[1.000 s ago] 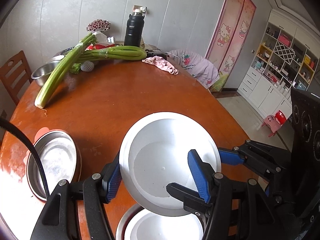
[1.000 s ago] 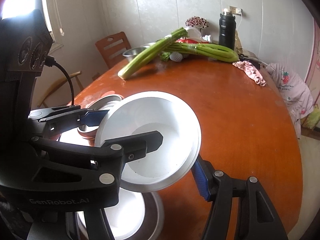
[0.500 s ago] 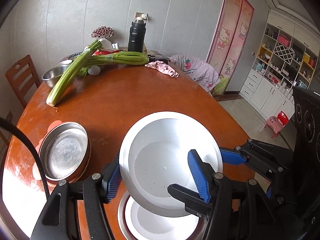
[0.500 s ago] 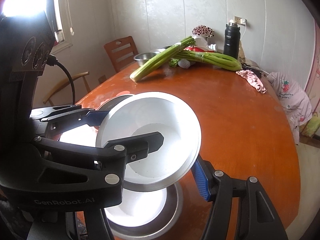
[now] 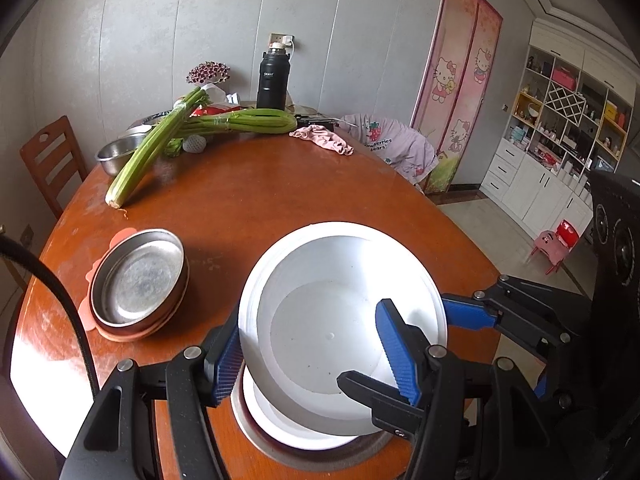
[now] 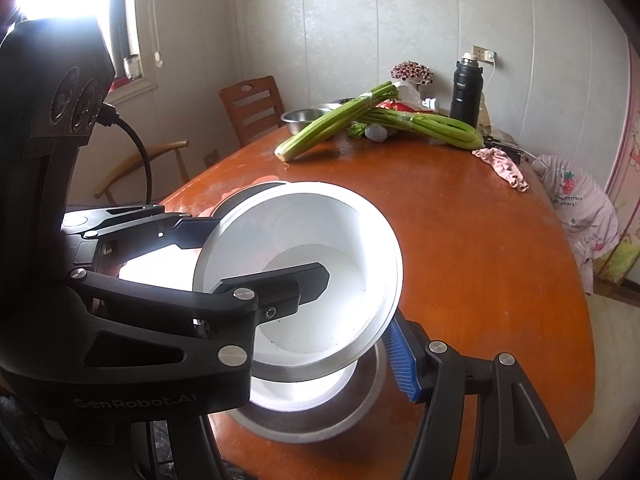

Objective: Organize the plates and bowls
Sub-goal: 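Carry the second paper bowl with the right tool over the steel bowl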

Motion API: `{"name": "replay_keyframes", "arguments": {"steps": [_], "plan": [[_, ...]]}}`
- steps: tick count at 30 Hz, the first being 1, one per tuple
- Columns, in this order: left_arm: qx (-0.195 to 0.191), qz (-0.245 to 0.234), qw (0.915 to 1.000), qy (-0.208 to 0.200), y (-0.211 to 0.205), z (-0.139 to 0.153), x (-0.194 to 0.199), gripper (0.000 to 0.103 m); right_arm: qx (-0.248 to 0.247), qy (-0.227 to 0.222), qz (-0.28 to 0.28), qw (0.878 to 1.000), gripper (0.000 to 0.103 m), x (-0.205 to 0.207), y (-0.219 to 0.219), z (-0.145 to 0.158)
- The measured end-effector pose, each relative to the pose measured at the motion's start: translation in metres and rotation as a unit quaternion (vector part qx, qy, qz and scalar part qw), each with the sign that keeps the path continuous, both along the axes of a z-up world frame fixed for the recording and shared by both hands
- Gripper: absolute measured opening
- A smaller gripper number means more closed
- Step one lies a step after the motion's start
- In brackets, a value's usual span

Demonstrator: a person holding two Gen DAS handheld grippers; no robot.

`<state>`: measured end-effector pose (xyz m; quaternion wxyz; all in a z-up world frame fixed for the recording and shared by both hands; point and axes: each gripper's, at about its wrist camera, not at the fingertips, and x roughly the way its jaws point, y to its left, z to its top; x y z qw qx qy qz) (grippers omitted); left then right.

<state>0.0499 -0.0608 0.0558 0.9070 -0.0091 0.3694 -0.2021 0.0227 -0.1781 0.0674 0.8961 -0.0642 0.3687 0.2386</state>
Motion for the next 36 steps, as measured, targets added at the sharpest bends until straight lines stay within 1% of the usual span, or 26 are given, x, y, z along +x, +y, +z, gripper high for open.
{"name": "replay_keyframes", "arguments": {"steps": [6,12,23,36], "plan": [[-0.002,0.006,1.0,0.007,0.005,-0.008,-0.01,0.062,-0.007,0.003,0.009,1.0,0.066,-0.013,0.004,-0.006],[-0.002,0.01,0.9997,0.023,0.008,-0.021,-0.011,0.062,-0.01,0.016,0.015,1.0,0.066,-0.02,0.008,-0.016],[0.006,0.019,0.9985,0.05,0.009,-0.044,-0.003,0.062,-0.014,0.049,0.019,0.999,0.066,-0.015,0.012,-0.039],[0.014,0.021,0.9976,0.064,0.007,-0.057,0.005,0.062,-0.019,0.064,0.023,0.998,0.066,-0.009,0.014,-0.051]]}}
